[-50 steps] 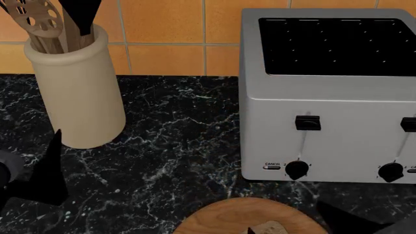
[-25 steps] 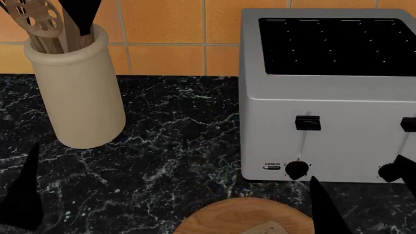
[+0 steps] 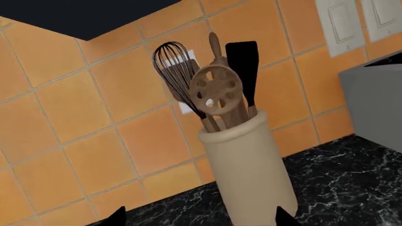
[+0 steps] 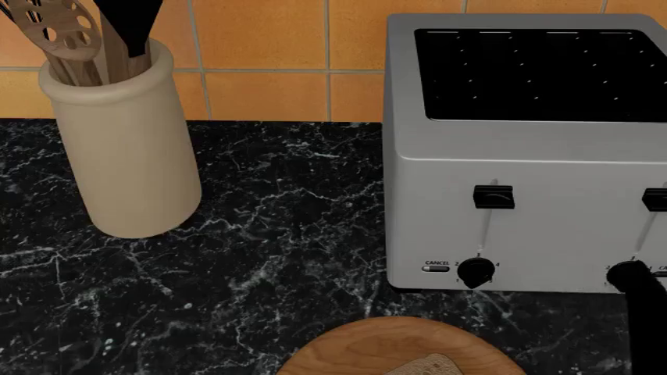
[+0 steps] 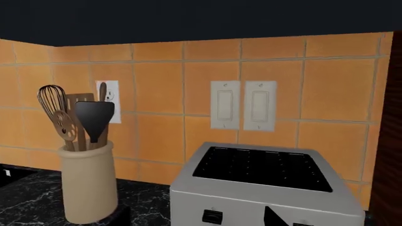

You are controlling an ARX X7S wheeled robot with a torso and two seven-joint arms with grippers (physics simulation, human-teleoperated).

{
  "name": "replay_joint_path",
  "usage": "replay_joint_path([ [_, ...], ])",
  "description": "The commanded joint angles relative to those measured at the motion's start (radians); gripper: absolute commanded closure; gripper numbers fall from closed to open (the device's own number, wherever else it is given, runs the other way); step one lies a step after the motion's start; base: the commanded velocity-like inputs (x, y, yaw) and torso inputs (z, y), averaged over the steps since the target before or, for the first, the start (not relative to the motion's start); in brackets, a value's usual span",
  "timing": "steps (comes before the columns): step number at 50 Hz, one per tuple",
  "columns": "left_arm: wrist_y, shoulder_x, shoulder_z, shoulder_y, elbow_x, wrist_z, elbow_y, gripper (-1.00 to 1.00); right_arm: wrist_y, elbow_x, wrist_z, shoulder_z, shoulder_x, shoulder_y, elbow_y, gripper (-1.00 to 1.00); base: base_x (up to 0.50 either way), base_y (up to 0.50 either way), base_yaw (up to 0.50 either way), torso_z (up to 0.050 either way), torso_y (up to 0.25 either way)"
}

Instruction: Place the toasted item on a plate.

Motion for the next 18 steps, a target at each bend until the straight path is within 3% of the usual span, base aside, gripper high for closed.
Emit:
replay_joint_path([
  [1, 0.338, -0.334, -0.195, 0.39, -0.199, -0.282, 0.031, -1.0, 0.024, 0.186, 0.09, 0.266, 0.074, -0.069, 0.042, -1.0, 0.0, 0.0, 0.0, 0.0, 0.0],
  [3, 0.425, -0.387, -0.303, 0.558, -0.2, -0.322, 0.032, -1.0, 0.034, 0.214, 0.107, 0.309, 0.087, -0.08, 0.058, -1.0, 0.0, 0.0, 0.0, 0.0, 0.0],
  [6, 0.502, -0.402, -0.461, 0.77, -0.182, -0.332, 0.032, -1.0, 0.045, 0.244, 0.127, 0.357, 0.102, -0.091, 0.077, -1.0, 0.0, 0.0, 0.0, 0.0, 0.0],
  [18, 0.433, -0.101, -0.654, 0.778, -0.086, -0.005, 0.032, -1.0, 0.061, 0.316, 0.186, 0.477, 0.152, -0.118, 0.133, -1.0, 0.0, 0.0, 0.0, 0.0, 0.0],
])
